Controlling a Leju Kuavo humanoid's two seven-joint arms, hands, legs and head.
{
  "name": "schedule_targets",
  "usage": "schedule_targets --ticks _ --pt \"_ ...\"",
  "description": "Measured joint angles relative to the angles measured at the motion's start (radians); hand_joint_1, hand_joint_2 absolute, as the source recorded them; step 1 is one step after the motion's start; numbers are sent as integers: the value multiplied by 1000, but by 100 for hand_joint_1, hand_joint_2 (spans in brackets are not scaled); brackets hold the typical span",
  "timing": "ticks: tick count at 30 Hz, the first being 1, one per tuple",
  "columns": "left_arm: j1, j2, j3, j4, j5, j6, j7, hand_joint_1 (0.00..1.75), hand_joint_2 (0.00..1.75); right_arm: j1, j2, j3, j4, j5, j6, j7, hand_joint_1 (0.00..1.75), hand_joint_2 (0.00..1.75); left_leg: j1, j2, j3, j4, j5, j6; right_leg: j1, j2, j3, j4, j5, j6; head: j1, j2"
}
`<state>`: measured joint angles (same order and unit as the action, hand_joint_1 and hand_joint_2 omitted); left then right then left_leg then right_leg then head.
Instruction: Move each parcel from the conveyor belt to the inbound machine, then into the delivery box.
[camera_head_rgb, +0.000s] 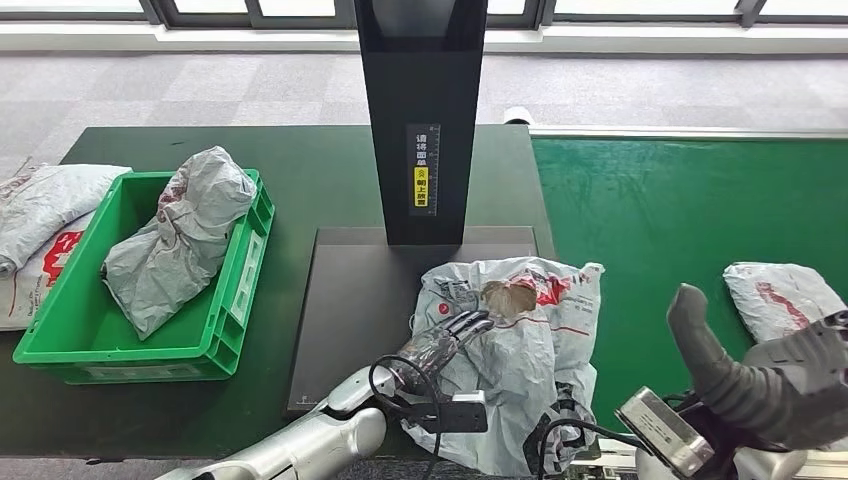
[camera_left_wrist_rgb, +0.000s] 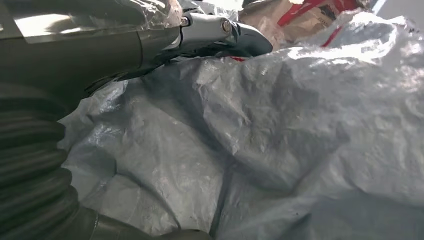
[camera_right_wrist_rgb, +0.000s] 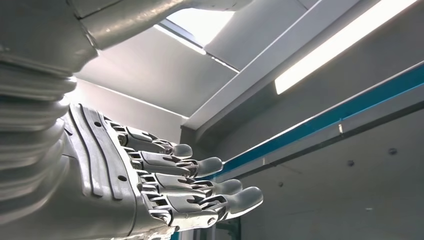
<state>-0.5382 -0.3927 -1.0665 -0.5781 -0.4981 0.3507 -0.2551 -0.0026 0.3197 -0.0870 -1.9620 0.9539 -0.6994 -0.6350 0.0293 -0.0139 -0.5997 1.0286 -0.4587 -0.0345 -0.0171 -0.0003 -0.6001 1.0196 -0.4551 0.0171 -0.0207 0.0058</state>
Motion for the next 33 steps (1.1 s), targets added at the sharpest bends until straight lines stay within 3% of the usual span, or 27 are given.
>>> schedule_targets --ticks 1,4,5,9,13,18,20,22,24,27,31,33 --pt "-6 0 -23 2 -10 -8 9 32 175 0 0 0 3 -1 0 0 0 175 0 -1 1 0 0 0 0 0 2 0 -1 0 0 0" --pt "-17 -1 -72 5 -24 -23 25 162 175 -1 0 0 9 -2 1 2 0 175 -1 -1 4 0 -2 2 -1 -1 6 0 -2 1 0 0" --pt "-18 -1 -87 5 -32 -32 33 175 175 -2 0 -1 10 -2 1 4 0 175 -1 -1 5 0 -2 3 -1 -1 7 -1 -2 2 0 0" --pt "-11 -4 -143 14 -67 -53 65 175 175 -2 0 -9 13 0 2 18 0 175 -1 -3 7 0 -5 3 -1 -2 14 -1 -5 3 0 0" --pt "-7 -5 -162 21 -81 -5 89 175 175 -1 0 -12 13 7 2 31 0 175 -1 -2 9 0 -9 3 -1 -2 20 -2 -8 2 0 0" --pt "5 -8 -147 26 -221 247 146 175 175 4 0 -16 4 33 2 69 0 175 -1 3 10 0 -8 2 -1 3 17 -2 -6 1 0 0" --pt "27 -3 -59 2 -414 325 139 175 175 13 0 -17 -7 41 2 82 0 175 -1 6 9 0 -8 2 -1 5 15 -2 -4 0 0 0" --pt "58 5 86 -44 -588 344 105 175 175 21 0 -18 -15 41 2 88 0 175 -1 8 12 0 -6 1 -1 7 12 -1 -3 0 0 0" --pt "76 9 171 -70 -654 345 86 175 175 24 0 -20 -18 39 2 89 0 175 -1 9 14 0 -4 1 -1 7 10 -1 -2 -1 0 0" --pt "83 9 222 -88 -675 345 76 175 175 25 0 -23 -19 38 2 88 0 175 -1 9 13 0 -3 1 -1 7 8 -1 -1 -1 0 0" --pt "165 16 617 -334 -757 348 -22 175 175 42 0 -51 -22 8 1 66 0 175 -1 8 9 0 -3 1 -1 8 5 0 0 -1 0 0" --pt "198 18 720 -433 -760 349 -49 175 175 48 0 -62 -22 -2 1 58 0 175 -1 8 8 0 -3 0 0 7 4 0 -1 -1 0 0"
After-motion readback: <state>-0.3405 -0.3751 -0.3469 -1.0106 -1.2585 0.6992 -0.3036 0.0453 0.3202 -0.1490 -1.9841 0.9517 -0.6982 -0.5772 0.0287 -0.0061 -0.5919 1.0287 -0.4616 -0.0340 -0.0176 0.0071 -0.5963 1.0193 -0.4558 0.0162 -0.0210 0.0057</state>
